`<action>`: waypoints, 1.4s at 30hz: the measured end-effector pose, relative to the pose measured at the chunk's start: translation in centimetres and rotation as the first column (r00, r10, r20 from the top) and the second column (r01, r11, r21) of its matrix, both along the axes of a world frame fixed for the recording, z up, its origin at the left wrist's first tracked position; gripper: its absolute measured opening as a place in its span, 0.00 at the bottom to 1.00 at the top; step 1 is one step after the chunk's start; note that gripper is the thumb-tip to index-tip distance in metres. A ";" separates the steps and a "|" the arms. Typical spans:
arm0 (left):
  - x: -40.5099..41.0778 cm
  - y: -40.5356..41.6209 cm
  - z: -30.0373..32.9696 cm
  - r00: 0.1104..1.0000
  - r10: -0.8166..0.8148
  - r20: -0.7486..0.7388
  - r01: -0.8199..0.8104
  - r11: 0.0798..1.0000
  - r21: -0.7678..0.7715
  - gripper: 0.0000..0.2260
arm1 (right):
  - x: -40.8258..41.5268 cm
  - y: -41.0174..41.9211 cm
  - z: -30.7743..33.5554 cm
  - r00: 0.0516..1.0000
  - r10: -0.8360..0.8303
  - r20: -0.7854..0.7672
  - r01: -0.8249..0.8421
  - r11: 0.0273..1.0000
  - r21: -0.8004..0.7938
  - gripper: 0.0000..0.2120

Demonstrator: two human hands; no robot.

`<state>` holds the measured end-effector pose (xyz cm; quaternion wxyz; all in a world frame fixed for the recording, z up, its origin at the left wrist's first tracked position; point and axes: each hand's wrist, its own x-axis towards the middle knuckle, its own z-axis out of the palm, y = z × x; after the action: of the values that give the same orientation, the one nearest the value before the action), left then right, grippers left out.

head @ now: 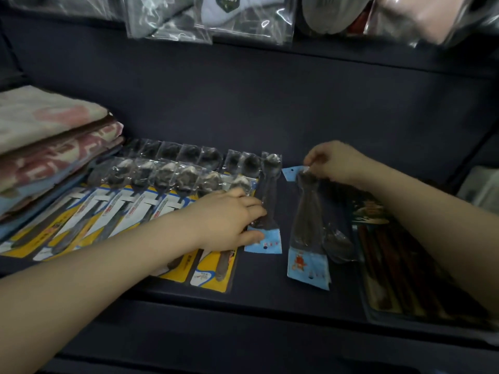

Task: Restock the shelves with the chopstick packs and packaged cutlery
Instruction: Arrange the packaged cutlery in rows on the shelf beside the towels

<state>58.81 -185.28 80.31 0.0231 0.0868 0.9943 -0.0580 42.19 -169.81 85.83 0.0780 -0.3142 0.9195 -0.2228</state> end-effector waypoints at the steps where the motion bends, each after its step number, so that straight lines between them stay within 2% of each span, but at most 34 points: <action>1: -0.1 0.2 0.0 1.000 0.010 0.000 -0.010 1.000 -0.009 0.25 | 0.5 0.9 0.1 0.997 0.056 -0.045 -0.047 0.981 0.186 0.11; 3: -0.2 0.5 0.1 0.999 0.031 -0.016 -0.031 0.999 -0.037 0.23 | 1.6 1.9 -0.3 0.986 0.154 -0.066 -0.111 0.896 0.429 0.20; 5: -0.2 0.9 0.3 0.997 0.058 -0.044 -0.060 0.997 -0.050 0.23 | 2.5 2.3 -1.1 0.979 0.200 -0.042 -0.157 0.870 0.467 0.29; 7: -0.1 1.3 0.4 0.993 0.078 -0.087 -0.081 0.996 -0.031 0.22 | 3.0 2.3 -2.0 0.967 0.254 -0.005 -0.225 0.866 0.446 0.32; 11: 0.6 1.5 0.0 0.980 0.057 -0.191 -0.050 0.998 0.043 0.22 | 3.1 1.8 -2.7 0.891 0.442 -0.104 -0.321 0.775 0.544 0.25; 15: 1.8 1.6 -0.2 0.958 0.065 -0.280 0.000 0.974 0.227 0.31 | 2.7 1.8 -2.1 0.743 0.633 -0.218 -0.418 0.693 0.587 0.12; 18: 2.1 2.4 0.0 0.936 0.132 -0.326 0.011 0.916 0.402 0.25 | 2.8 1.8 -1.9 0.622 0.720 -0.308 -0.397 0.629 0.668 0.08; 21: 1.9 3.9 0.6 0.916 0.247 -0.316 -0.032 0.830 0.557 0.15 | 3.1 1.9 -2.0 0.529 0.728 -0.436 -0.337 0.652 0.679 0.07; 25: 1.3 5.5 1.5 0.907 0.366 -0.210 -0.147 0.741 0.655 0.14 | 3.8 2.4 -2.2 0.434 0.709 -0.556 -0.333 0.699 0.633 0.11; 27: 1.0 5.9 1.8 0.901 0.383 -0.204 -0.192 0.774 0.604 0.13 | 4.7 2.6 -1.5 0.358 0.709 -0.608 -0.398 0.705 0.587 0.12; 29: 1.0 6.2 2.1 0.893 0.391 -0.222 -0.220 0.811 0.542 0.16 | 5.6 2.8 -0.4 0.325 0.666 -0.671 -0.457 0.732 0.506 0.10; 30: 1.2 6.3 2.2 0.889 0.401 -0.222 -0.217 0.796 0.565 0.17 | 5.9 2.7 0.2 0.300 0.631 -0.716 -0.484 0.747 0.455 0.11; 31: 1.5 6.3 2.3 0.885 0.419 -0.204 -0.204 0.742 0.639 0.17 | 6.1 2.7 0.6 0.313 0.617 -0.722 -0.508 0.751 0.421 0.12; 33: 2.5 6.3 2.2 0.876 0.459 -0.146 -0.143 0.537 0.832 0.16 | 6.7 2.6 1.4 0.395 0.571 -0.720 -0.554 0.773 0.309 0.12; 35: 3.4 6.4 2.2 0.859 0.502 -0.098 -0.095 0.345 0.934 0.16 | 6.8 2.6 1.4 0.481 0.480 -0.733 -0.547 0.818 0.177 0.12; 37: 3.7 6.4 1.9 0.849 0.528 -0.015 -0.103 0.195 0.975 0.15 | 6.2 2.3 0.8 0.598 0.368 -0.712 -0.446 0.891 0.086 0.13; 38: 3.7 6.5 1.8 0.850 0.525 0.039 -0.126 0.131 0.983 0.15 | 5.9 2.1 0.6 0.698 0.288 -0.655 -0.360 0.933 0.026 0.18; 40: 3.3 6.5 1.5 0.859 0.494 0.131 -0.160 0.015 0.987 0.14 | 5.3 1.7 0.4 0.911 0.067 -0.406 -0.161 0.966 -0.201 0.29; 41: 3.1 6.5 1.2 0.865 0.474 0.164 -0.171 -0.029 0.985 0.13 | 5.0 1.6 0.2 0.976 -0.019 -0.218 -0.050 0.952 -0.304 0.30; 42: 2.9 6.7 1.0 0.871 0.455 0.187 -0.181 -0.057 0.982 0.13 | 4.7 1.6 -0.1 0.998 -0.056 -0.015 0.046 0.928 -0.371 0.28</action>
<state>61.70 -178.61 81.33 -0.1295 -0.1633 0.7379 0.6420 46.86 -168.20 85.70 -0.0001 -0.3021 0.8699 -0.3900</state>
